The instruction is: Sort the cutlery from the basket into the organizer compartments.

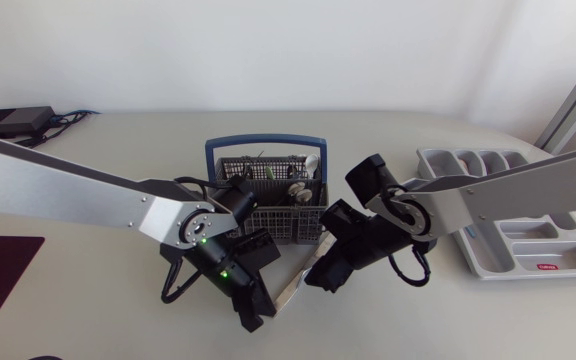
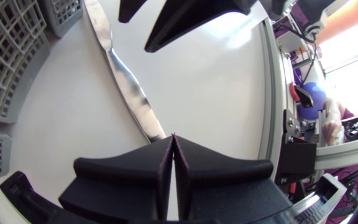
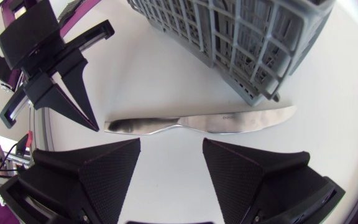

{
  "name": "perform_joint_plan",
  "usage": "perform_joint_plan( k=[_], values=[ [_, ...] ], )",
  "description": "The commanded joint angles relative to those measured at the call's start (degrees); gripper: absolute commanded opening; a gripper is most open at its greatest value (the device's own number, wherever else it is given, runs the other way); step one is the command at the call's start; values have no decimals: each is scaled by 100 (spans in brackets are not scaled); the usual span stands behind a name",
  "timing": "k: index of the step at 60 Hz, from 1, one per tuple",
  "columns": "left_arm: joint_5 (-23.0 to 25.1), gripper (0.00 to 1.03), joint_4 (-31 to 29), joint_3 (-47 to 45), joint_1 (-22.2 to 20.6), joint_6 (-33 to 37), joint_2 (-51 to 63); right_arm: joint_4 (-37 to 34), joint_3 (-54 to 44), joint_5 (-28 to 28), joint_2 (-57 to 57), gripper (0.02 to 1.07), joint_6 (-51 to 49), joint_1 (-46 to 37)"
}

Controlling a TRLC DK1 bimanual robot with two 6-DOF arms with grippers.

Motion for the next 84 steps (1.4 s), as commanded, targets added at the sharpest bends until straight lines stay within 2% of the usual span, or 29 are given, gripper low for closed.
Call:
perform_joint_plan(
  k=[1,8,11,22,44,53,57,67,84],
  values=[
    [-359,6,204,20,-256,-444,-265,-7,-299,99,-404,76,115,8],
    [-1071,14,389,126,-660,-831,-239,11,-545,284,-835,76,115,8],
    [-1413,14,503,187,-836,-963,-186,2,-633,363,-993,76,115,8],
    [-2152,14,688,574,-1214,-1332,165,-77,-897,407,-1591,76,115,-36],
    [-3303,14,890,1269,-1390,-1701,1053,-297,-1169,433,-2373,76,124,-72],
    [-3514,11,916,1418,-1460,-1780,1326,-420,-1196,433,-2584,76,124,-72],
    [-3549,6,916,1427,-1487,-1780,1352,-446,-1204,433,-2628,76,124,-80],
    [-3611,6,688,1392,-1478,-1772,1334,-437,-1275,433,-2637,76,115,-72],
    [-3655,8,670,1277,-1407,-1772,1027,-455,-1301,433,-2681,76,97,-80]
  ],
)
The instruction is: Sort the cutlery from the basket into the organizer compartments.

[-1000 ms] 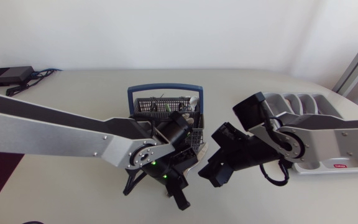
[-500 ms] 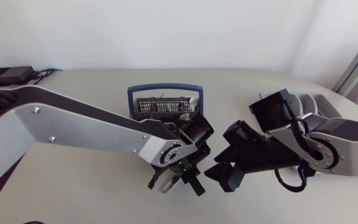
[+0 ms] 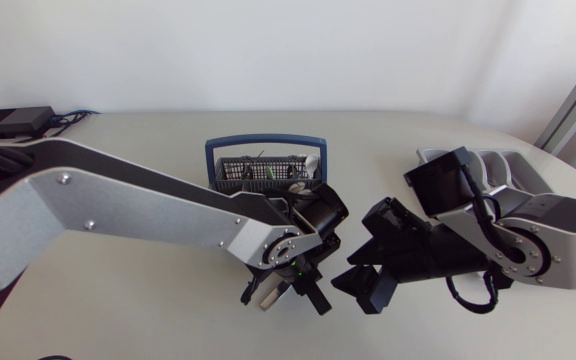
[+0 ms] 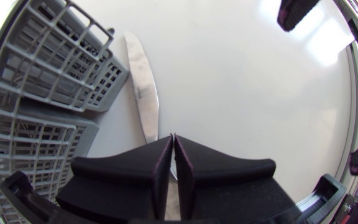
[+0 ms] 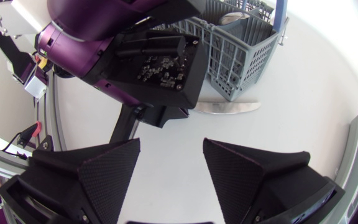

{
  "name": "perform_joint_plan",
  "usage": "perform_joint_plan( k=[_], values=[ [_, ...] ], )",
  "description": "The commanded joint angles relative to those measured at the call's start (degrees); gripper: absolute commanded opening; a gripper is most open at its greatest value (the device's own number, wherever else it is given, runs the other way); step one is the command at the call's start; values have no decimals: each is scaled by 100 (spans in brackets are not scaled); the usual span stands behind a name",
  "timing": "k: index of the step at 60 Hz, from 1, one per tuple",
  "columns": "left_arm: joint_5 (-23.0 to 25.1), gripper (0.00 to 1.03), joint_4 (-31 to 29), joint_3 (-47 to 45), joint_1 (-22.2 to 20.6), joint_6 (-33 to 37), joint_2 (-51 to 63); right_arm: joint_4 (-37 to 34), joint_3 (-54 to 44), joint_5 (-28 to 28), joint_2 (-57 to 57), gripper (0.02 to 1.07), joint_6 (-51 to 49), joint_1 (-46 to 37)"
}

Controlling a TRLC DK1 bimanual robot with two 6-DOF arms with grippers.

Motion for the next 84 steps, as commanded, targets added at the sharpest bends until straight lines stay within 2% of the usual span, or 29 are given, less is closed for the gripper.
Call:
perform_joint_plan(
  k=[1,10,19,30,53,67,76,84],
  values=[
    [-26,9,-163,-115,59,-89,-57,-90,-145,27,-97,76,77,-43],
    [18,11,-365,35,138,-159,136,-160,-154,27,-185,76,77,-52],
    [378,3,-769,272,226,-229,329,-204,-189,27,-256,76,69,-52],
    [826,3,-1112,456,253,-229,488,-187,-233,27,-247,76,51,-70],
    [861,4,-1261,360,297,-150,92,-187,-338,9,-326,76,-10,-96],
    [607,27,-1200,193,358,-150,-277,-169,-365,0,-326,76,-37,-122],
    [440,33,-1121,193,420,-150,-409,-160,-365,0,-317,76,-46,-122],
    [308,34,-1077,228,472,-168,-347,-151,-382,0,-308,76,-46,-122]
  ],
)
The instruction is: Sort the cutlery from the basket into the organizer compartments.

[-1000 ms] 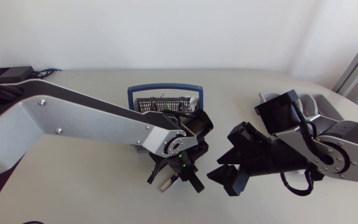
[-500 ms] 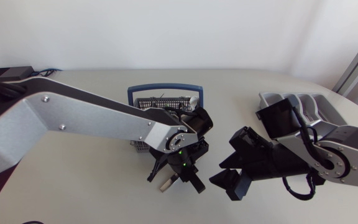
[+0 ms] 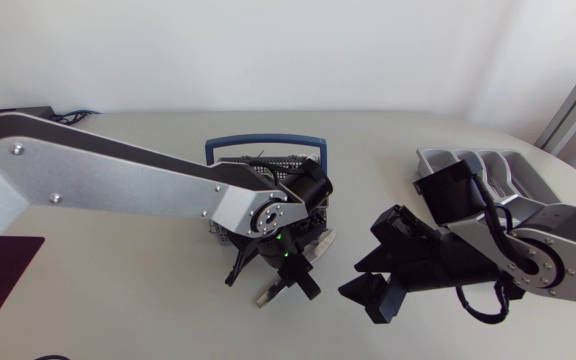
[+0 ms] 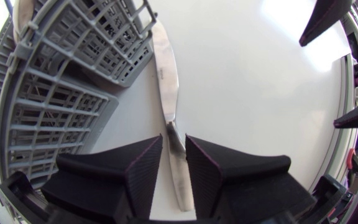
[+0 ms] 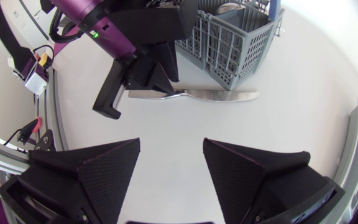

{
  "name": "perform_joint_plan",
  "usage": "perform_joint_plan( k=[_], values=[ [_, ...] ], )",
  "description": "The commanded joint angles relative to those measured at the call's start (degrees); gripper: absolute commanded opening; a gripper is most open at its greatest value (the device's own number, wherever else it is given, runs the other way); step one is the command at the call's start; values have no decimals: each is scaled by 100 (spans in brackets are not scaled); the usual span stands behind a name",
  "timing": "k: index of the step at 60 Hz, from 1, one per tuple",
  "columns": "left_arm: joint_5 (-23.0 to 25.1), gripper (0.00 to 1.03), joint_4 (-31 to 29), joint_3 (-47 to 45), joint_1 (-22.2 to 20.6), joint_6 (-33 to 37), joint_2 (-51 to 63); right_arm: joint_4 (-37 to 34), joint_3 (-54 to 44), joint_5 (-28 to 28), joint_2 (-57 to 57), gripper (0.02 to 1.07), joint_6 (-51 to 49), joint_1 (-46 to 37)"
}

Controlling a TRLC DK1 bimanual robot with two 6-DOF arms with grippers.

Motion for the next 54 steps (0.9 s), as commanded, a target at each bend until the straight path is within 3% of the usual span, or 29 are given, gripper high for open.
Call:
perform_joint_plan(
  k=[1,44,54],
  values=[
    [-62,35,14,-80,59,-13,-46,-25,-142,2,-31,76,-41,-37],
    [-352,36,181,350,-73,-4,789,-25,-168,-15,-57,76,-76,-81],
    [-352,21,172,333,-134,14,798,-25,-177,-24,-57,76,-85,-81]
  ],
)
